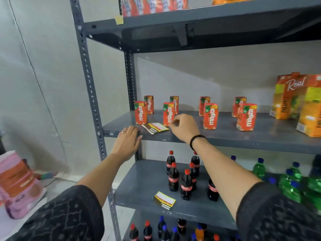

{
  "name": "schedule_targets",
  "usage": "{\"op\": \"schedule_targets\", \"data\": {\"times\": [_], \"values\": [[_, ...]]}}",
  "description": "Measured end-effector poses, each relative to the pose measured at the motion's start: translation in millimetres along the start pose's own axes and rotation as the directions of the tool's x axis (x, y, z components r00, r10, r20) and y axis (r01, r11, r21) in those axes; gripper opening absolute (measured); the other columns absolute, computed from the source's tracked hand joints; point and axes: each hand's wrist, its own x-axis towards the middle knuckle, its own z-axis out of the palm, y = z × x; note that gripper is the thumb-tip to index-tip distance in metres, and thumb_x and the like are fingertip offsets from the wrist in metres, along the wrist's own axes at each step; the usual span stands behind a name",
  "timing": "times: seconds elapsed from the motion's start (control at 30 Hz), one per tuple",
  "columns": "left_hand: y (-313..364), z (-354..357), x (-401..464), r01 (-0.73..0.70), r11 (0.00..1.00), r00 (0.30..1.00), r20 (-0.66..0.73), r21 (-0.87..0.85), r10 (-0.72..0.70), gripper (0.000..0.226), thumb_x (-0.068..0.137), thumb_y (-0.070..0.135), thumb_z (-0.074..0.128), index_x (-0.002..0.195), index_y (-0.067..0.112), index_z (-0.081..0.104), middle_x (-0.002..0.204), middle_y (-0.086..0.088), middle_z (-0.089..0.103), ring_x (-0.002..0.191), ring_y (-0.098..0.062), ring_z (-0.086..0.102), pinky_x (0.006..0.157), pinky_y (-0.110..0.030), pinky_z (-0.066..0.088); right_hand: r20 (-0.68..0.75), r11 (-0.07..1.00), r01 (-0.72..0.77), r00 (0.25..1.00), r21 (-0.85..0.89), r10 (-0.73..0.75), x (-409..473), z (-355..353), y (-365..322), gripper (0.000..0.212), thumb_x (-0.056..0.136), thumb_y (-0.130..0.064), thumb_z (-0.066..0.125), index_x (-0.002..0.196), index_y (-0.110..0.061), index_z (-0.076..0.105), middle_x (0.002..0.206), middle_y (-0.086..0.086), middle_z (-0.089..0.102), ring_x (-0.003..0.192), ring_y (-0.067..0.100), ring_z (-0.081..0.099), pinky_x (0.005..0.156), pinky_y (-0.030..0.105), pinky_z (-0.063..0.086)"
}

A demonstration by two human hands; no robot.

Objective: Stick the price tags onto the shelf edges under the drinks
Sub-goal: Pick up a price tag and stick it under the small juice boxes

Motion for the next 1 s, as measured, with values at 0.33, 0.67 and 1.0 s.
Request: {"op": "schedule_targets", "data": {"times": [0.33, 0.67, 1.0], "values": [[-23.6, 12.8, 6.8, -0.119, 0.993, 0.993, 0.022, -0.003, 0.119, 0.059, 0.093, 0.057, 0.028, 0.131, 0.015, 0.045, 0.133, -0.005, 0.05, 0.117, -0.027, 0.047, 0.101, -0.041, 0.034, 0.033, 0.917, -0.358, 0.929, -0.173, 0.369, 27.6, 50.2, -34.7, 0.072, 0.063, -0.056, 0.081, 0.111, -0.007, 0.058, 0.114, 0.012, 0.064, 0.103, 0.031, 0.062, 0.076, 0.037, 0.054], [-27.4, 21.8, 4.7, -0.118, 0.992, 0.993, -0.031, -0.032, 0.117, 0.054, 0.095, 0.055, 0.03, 0.13, 0.017, 0.044, 0.135, -0.004, 0.048, 0.121, -0.026, 0.044, 0.105, -0.04, 0.029, 0.353, 0.57, -0.629, 0.773, 0.528, 0.526, 35.1, 30.3, -42.3, 0.041, 0.073, 0.002, 0.076, 0.11, 0.0, 0.059, 0.101, 0.014, 0.07, 0.078, 0.02, 0.066, 0.043, 0.021, 0.051], [-29.0, 18.9, 6.5, -0.137, 0.991, 0.99, -0.018, -0.004, 0.137, 0.052, 0.096, 0.053, 0.033, 0.131, 0.016, 0.044, 0.134, -0.005, 0.049, 0.122, -0.026, 0.043, 0.105, -0.042, 0.03, 0.511, 0.305, -0.628, 0.769, 0.716, 0.385, 4.7, 9.7, -30.5, 0.024, 0.08, 0.008, 0.059, 0.098, -0.008, 0.062, 0.09, 0.009, 0.071, 0.075, 0.019, 0.07, 0.058, 0.026, 0.06]]}}
